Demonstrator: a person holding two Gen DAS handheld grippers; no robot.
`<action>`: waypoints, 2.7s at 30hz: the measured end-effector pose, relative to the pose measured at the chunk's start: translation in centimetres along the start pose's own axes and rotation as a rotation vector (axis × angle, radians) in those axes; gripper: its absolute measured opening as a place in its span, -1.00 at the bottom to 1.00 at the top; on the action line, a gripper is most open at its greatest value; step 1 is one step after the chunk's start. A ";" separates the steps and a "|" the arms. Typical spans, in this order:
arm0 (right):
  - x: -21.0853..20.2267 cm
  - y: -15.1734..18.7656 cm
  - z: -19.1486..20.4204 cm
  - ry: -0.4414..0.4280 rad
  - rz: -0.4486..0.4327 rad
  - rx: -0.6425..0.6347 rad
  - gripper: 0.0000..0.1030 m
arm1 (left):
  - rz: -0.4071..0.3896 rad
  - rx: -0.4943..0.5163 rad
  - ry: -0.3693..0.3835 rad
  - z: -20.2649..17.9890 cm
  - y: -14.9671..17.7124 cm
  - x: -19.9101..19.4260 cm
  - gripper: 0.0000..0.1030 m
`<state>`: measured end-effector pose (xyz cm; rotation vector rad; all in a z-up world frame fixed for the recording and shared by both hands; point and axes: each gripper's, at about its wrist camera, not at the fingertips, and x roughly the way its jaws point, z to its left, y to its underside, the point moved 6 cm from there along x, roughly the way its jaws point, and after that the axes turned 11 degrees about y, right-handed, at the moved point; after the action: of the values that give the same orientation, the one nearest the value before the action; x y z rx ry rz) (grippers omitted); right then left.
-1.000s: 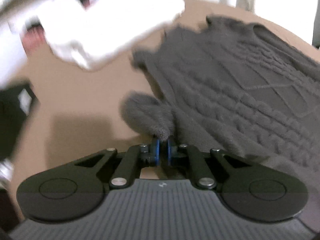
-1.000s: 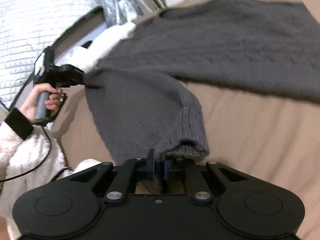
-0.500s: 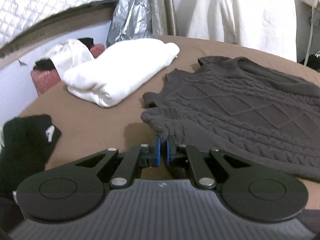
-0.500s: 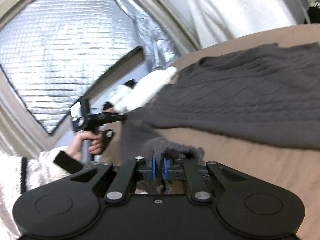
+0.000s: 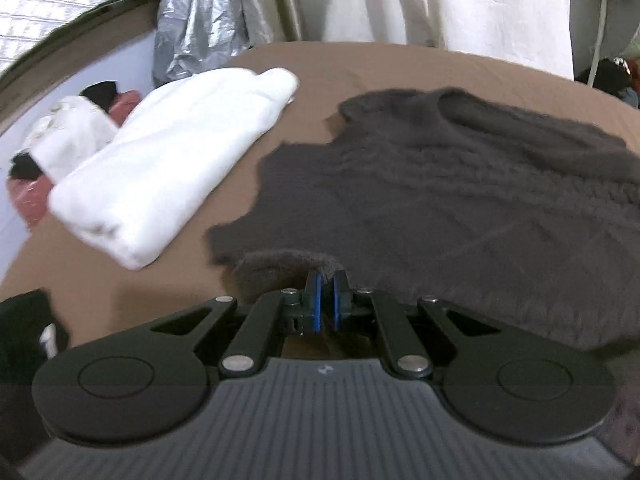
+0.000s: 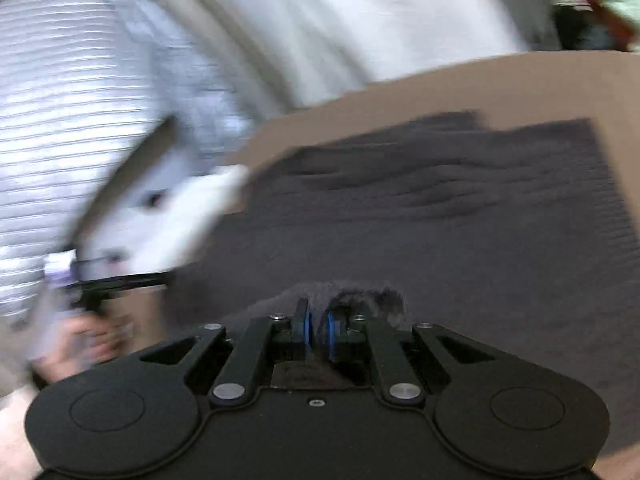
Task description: Fold clothes
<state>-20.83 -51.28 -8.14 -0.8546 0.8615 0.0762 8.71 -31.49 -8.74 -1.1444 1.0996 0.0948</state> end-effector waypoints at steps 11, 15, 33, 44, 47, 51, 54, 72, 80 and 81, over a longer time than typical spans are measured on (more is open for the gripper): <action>3.5 1.6 -2.1 0.315 -0.104 -0.040 0.00 | -0.135 0.017 -0.029 4.9 0.0 0.8 -0.12; 4.2 2.9 -2.8 0.214 -0.055 0.046 0.03 | -0.138 -0.159 0.075 8.7 -1.0 -0.8 -0.01; 7.7 -6.5 2.5 0.408 -0.396 -0.108 -0.62 | -0.018 -0.254 0.158 9.4 2.2 3.6 0.08; 9.0 -0.1 5.4 0.344 -0.263 -0.141 -0.06 | 0.095 -0.254 0.164 8.4 3.2 4.4 0.55; 9.7 3.5 9.2 0.110 -0.165 -0.215 -0.06 | 0.151 -0.380 0.253 8.6 4.3 5.4 0.56; 12.5 7.4 14.9 -0.127 -0.003 -0.307 -0.04 | 0.149 -0.492 0.321 8.4 5.0 6.6 0.58; 15.0 8.7 18.8 -0.202 0.047 -0.365 0.19 | 0.103 -0.463 0.302 7.7 4.5 7.9 0.63; 15.9 14.2 26.6 -0.287 0.059 -0.612 -0.59 | 0.134 -0.499 0.320 9.7 6.2 3.6 -0.60; 11.6 14.4 21.4 -0.293 0.124 -0.345 -0.08 | 0.162 -0.571 0.294 10.4 6.7 4.0 0.60; 10.7 14.5 19.8 -0.267 0.143 -0.318 -0.08 | 0.173 -0.596 0.309 10.4 7.0 4.4 0.68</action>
<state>-6.64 -30.75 -17.76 -1.0502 0.6657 0.4525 13.72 -22.26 -16.94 -1.6279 1.5000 0.4137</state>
